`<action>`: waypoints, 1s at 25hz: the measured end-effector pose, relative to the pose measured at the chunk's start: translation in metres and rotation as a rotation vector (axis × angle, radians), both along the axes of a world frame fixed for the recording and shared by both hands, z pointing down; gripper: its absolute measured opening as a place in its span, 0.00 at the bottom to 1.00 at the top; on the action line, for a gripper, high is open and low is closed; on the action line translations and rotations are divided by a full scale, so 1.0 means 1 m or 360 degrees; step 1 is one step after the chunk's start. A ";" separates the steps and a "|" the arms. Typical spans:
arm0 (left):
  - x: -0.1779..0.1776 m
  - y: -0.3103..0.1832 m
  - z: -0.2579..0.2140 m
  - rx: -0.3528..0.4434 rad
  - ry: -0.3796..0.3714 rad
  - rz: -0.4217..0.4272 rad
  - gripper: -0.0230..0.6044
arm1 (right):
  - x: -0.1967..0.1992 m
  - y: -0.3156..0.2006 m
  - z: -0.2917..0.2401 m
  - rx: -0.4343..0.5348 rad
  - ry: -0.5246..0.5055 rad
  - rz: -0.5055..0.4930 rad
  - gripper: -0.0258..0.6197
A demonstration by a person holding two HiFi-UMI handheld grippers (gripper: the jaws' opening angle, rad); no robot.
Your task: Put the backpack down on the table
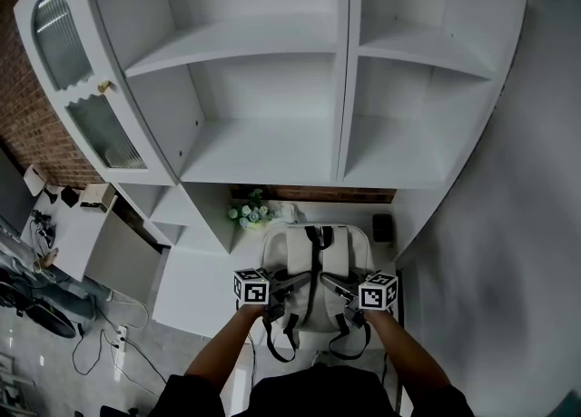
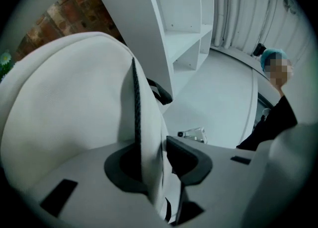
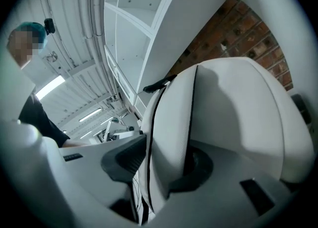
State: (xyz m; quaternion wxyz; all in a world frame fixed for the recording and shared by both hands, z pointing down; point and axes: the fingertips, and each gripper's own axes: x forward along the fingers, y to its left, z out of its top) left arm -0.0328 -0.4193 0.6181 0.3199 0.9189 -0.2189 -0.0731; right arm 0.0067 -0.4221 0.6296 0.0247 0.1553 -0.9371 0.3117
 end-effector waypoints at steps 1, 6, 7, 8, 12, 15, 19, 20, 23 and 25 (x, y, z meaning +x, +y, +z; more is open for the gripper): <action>-0.002 0.000 0.001 -0.0009 -0.0005 -0.0014 0.22 | 0.000 -0.001 0.000 -0.0001 0.0013 0.0016 0.27; -0.013 -0.001 0.004 -0.0037 -0.0021 -0.0075 0.30 | 0.004 -0.004 0.003 0.0080 0.0164 0.0125 0.30; -0.014 0.001 0.005 -0.0037 -0.0027 -0.0077 0.31 | 0.005 -0.003 0.003 0.0100 0.0189 0.0149 0.30; -0.016 0.002 0.006 -0.0038 -0.0034 -0.0077 0.32 | 0.006 -0.001 0.004 0.0108 0.0205 0.0168 0.31; -0.023 0.008 0.007 -0.0048 -0.0038 -0.0108 0.34 | 0.016 0.002 0.008 0.0057 0.0204 0.0253 0.36; -0.033 0.009 0.007 -0.0075 0.0012 -0.0168 0.34 | 0.025 0.004 0.008 -0.0018 0.0138 0.0345 0.39; -0.039 0.014 0.004 -0.0072 0.0011 -0.0200 0.34 | 0.040 0.007 0.012 -0.0033 0.0155 0.0419 0.39; -0.039 0.016 0.004 -0.0069 0.0005 -0.0196 0.35 | 0.043 0.008 0.013 -0.0023 0.0178 0.0428 0.39; -0.042 0.022 0.002 -0.0050 -0.0023 -0.0194 0.36 | 0.049 0.011 0.013 -0.0011 0.0202 0.0461 0.38; -0.043 0.028 0.000 -0.0027 -0.0068 -0.0197 0.36 | 0.051 0.014 0.011 -0.0014 0.0194 0.0475 0.39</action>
